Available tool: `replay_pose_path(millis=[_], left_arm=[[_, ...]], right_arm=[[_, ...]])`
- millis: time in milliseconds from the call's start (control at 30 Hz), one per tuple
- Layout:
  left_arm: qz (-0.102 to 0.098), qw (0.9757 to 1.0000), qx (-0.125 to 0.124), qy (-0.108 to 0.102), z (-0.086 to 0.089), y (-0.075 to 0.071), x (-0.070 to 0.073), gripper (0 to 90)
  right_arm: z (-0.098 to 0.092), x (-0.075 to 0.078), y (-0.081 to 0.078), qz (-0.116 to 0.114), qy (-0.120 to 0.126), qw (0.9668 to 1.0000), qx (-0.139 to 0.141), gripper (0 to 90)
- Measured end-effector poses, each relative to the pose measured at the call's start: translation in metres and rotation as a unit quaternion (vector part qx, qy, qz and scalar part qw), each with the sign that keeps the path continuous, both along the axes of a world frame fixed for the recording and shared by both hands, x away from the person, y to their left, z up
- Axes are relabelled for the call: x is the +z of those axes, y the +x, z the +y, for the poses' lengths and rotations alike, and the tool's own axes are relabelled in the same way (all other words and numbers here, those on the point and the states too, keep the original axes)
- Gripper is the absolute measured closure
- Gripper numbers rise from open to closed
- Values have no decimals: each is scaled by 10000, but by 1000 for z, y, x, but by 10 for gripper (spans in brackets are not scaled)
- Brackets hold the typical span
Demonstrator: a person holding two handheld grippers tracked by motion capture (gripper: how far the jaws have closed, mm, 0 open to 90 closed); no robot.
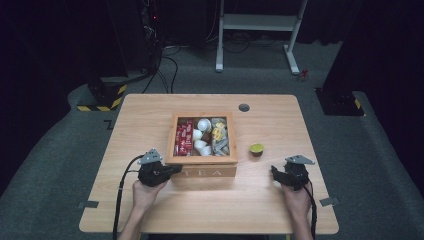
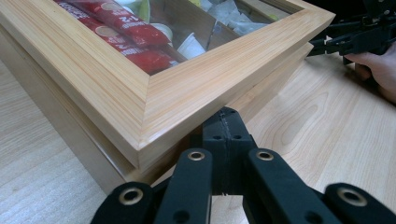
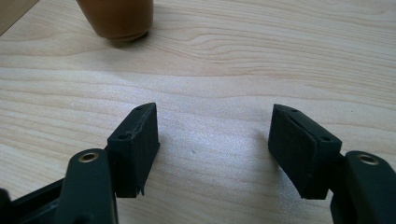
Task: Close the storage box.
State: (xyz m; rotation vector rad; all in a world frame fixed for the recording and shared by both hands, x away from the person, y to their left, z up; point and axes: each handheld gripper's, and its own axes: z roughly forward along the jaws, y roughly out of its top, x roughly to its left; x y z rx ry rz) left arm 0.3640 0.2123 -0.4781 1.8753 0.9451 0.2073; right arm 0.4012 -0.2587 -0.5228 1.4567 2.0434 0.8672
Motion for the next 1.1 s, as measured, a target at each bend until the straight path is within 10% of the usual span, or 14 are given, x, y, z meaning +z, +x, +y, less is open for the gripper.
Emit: replay_pose_path(millis=[533,1100], left_arm=[[87,9999,-48,117,2,-7,-7,877],[-220,9993,295,-40,26,-23,14,587]], right_arm=[[0,0,0,4,3,10000,-1,335],[0,0,0,3,3,10000,-1,335]])
